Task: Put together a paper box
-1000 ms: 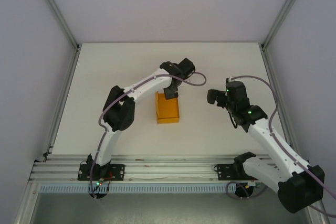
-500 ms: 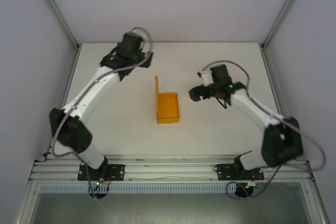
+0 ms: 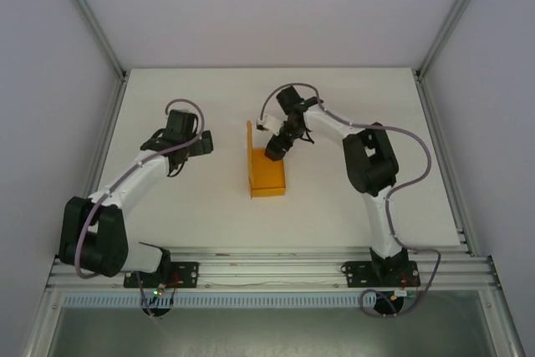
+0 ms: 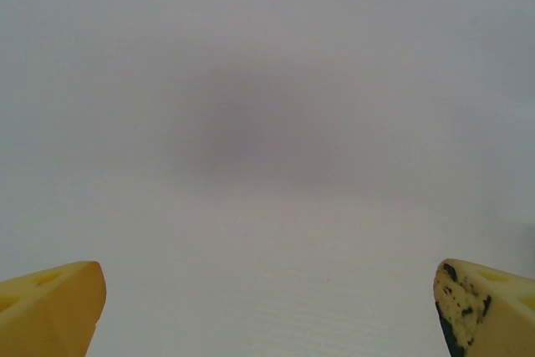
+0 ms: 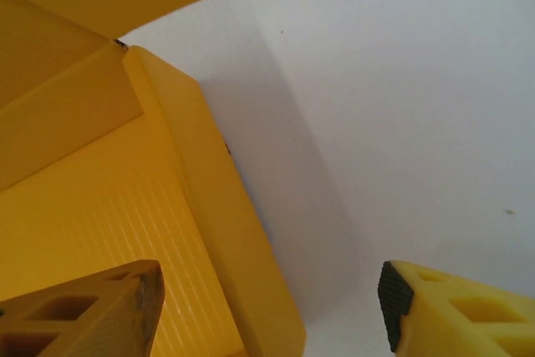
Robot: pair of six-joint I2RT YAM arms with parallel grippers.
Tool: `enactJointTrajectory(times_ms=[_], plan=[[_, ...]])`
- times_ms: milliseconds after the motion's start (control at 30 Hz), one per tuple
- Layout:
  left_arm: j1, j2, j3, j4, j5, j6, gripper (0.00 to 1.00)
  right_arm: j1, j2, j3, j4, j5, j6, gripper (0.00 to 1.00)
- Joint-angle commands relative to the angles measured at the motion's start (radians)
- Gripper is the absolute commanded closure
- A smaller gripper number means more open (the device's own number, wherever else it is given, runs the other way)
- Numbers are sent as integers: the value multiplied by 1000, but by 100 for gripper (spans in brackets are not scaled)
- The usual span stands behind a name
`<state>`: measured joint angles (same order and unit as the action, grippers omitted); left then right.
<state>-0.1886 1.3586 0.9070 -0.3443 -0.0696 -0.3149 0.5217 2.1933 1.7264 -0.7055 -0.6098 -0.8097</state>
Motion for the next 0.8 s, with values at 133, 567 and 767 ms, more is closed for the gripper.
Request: enactJointTrajectory(times_ms=[133,567,767], plan=[[6,-16,-8,37,-43,-46,0,34,-90,-157,289,167,256,68],[6,-24,12,18,-92,-65,0,148,-293,-467,261,831,1089,77],[6,-27,9,53,10,-8,0,217,-328,-537,247,810,1330,75]])
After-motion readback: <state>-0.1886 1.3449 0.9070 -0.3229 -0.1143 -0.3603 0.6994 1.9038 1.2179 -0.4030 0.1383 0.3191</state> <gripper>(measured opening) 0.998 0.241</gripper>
